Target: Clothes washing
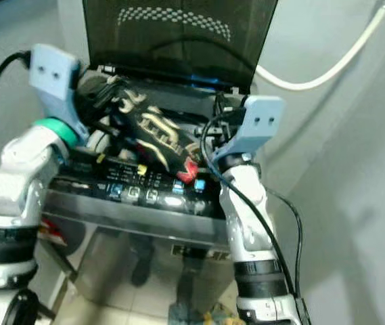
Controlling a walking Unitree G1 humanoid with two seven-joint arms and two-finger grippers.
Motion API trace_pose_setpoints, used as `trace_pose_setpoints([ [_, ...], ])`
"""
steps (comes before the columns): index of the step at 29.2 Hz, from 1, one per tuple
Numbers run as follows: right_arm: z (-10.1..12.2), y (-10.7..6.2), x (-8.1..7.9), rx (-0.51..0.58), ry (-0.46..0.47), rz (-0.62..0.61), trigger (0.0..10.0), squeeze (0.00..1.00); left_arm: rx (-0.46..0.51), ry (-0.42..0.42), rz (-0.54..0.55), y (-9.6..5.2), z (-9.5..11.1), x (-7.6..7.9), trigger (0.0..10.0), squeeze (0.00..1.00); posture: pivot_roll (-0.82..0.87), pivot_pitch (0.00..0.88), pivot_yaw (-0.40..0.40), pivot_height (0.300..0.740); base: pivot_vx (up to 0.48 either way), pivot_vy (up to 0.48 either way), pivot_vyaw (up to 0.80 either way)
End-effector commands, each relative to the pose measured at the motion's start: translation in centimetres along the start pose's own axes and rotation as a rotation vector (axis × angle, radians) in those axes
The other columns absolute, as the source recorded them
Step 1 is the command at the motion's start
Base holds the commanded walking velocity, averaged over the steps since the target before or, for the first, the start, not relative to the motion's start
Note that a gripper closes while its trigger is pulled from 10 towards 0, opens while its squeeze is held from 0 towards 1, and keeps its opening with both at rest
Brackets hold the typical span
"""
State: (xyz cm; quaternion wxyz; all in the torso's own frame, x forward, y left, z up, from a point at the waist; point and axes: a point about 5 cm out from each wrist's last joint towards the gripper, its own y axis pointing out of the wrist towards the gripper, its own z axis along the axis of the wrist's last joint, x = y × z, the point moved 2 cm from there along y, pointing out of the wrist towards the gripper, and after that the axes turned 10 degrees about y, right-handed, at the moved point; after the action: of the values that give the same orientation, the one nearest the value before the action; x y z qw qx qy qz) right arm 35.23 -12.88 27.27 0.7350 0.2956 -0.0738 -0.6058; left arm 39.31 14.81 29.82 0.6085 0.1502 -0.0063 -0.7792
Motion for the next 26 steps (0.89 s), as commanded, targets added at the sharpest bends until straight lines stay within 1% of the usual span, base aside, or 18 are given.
trace_pose_setpoints([
  [1, -0.1, -0.1, 0.0, -0.006, -0.012, 0.003, 10.0, 0.0, -0.04, -0.09, 0.036, 2.0, 1.1, -1.9, 10.0, 0.0, 0.15, 0.062, 0.012, 0.74, 0.0, 0.0, 0.0],
  [2, -0.1, -0.1, 0.0, -0.006, -0.012, 0.003, 10.0, 0.0, -0.04, -0.09, 0.036, 2.0, 1.1, -1.9, 10.0, 0.0, 0.15, 0.062, 0.012, 0.74, 0.0, 0.0, 0.0],
  [3, -0.1, 0.0, 0.0, -0.007, -0.014, 0.003, 10.0, 0.0, -0.075, -0.148, 0.059, 3.1, 1.7, -3.1, 10.0, 0.0, 0.15, 0.066, 0.014, 0.74, 0.0, 0.0, 0.0],
  [4, -0.1, 0.0, -0.1, -0.008, -0.015, 0.004, 10.0, 0.0, -0.082, -0.167, 0.079, 4.1, 2.8, -3.8, 10.0, 0.0, 0.14, 0.072, 0.016, 0.74, 0.0, 0.0, 0.0],
  [5, -0.1, 0.0, -0.1, -0.008, -0.015, 0.005, 10.0, 0.0, -0.079, -0.169, 0.091, 4.5, 3.5, -4.1, 10.0, 0.0, 0.14, 0.072, 0.016, 0.74, 0.0, 0.0, 0.0],
  [6, -0.1, -0.1, -0.2, -0.009, -0.016, 0.005, 10.0, 0.0, -0.06, -0.111, 0.1, 4.9, 4.6, -4.3, 10.0, 0.0, 0.14, 0.075, 0.018, 0.74, 0.0, 0.0, 0.0],
  [7, -0.1, -0.1, -0.2, -0.009, -0.016, 0.005, 10.0, 0.0, -0.06, -0.111, 0.1, 4.9, 4.6, -4.3, 10.0, 0.0, 0.14, 0.075, 0.018, 0.74, 0.0, 0.0, 0.0],
  [9, -0.1, -0.2, -0.3, -0.009, -0.017, 0.004, 10.0, 0.0, -0.032, -0.02, 0.094, 5.3, 6.1, -4.2, 10.0, 0.0, 0.13, 0.08, 0.023, 0.74, 0.0, 0.0, 0.0],
  [11, -0.2, -0.2, -0.3, -0.009, -0.018, 0.004, 10.0, 0.0, -0.031, -0.004, 0.094, 5.3, 6.4, -4.1, 10.0, 0.0, 0.13, 0.08, 0.023, 0.74, 0.0, 0.0, 0.0],
  [12, -0.1, -0.3, -0.2, -0.009, -0.021, 0.0, 10.0, 0.0, -0.032, 0.035, 0.048, 5.7, 6.8, -3.2, 10.0, 0.0, 0.12, 0.084, 0.033, 0.74, 0.0, 0.0, 0.0],
  [13, -0.1, -0.3, -0.2, -0.009, -0.021, 0.0, 10.0, 0.0, -0.032, 0.035, 0.048, 5.7, 6.8, -3.2, 10.0, 0.0, 0.12, 0.084, 0.033, 0.74, 0.0, 0.0, 0.0],
  [15, -0.1, -0.7, 0.0, -0.008, -0.027, -0.016, 10.0, 0.0, -0.045, 0.128, -0.119, 6.3, 7.1, -0.4, 10.0, 0.01, 0.11, 0.088, 0.055, 0.74, 0.0, 0.0, 0.0],
  [16, -0.1, -0.7, 0.0, -0.008, -0.027, -0.016, 10.0, 0.0, -0.045, 0.128, -0.119, 6.3, 7.1, -0.4, 10.0, 0.01, 0.11, 0.088, 0.055, 0.74, 0.0, 0.0, 0.0],
  [17, -0.1, -0.9, 0.1, -0.007, -0.029, -0.024, 10.0, 0.0, -0.061, 0.16, -0.186, 6.5, 6.6, 0.9, 10.0, 1.0, 0.11, 0.088, 0.061, 0.74, 0.0, 0.0, 0.0],
  [19, -0.1, -1.1, 0.2, -0.004, -0.03, -0.036, 10.0, 0.0, -0.085, 0.169, -0.247, 6.7, 5.6, 2.4, 10.0, 1.0, 0.11, 0.088, 0.066, 0.74, 0.0, 0.0, 0.0],
  [21, -0.1, -1.1, 0.2, -0.004, -0.03, -0.036, 10.0, 0.0, -0.085, 0.169, -0.247, 6.7, 5.6, 2.4, 10.0, 1.0, 0.11, 0.088, 0.066, 0.74, 0.0, 0.0, 0.0],
  [23, 0.0, -1.2, 0.3, -0.001, -0.031, -0.042, 10.0, 0.0, -0.086, 0.158, -0.292, 6.8, 5.0, 3.4, 10.0, 1.0, 0.1, 0.088, 0.065, 0.74, 0.0, 0.0, 0.0],
  [26, 0.0, -1.1, 0.4, 0.0, -0.032, -0.042, 10.0, 0.0, -0.077, 0.153, -0.316, 6.9, 4.8, 4.1, 10.0, 1.0, 0.11, 0.085, 0.057, 0.74, 0.0, 0.0, 0.0],
])
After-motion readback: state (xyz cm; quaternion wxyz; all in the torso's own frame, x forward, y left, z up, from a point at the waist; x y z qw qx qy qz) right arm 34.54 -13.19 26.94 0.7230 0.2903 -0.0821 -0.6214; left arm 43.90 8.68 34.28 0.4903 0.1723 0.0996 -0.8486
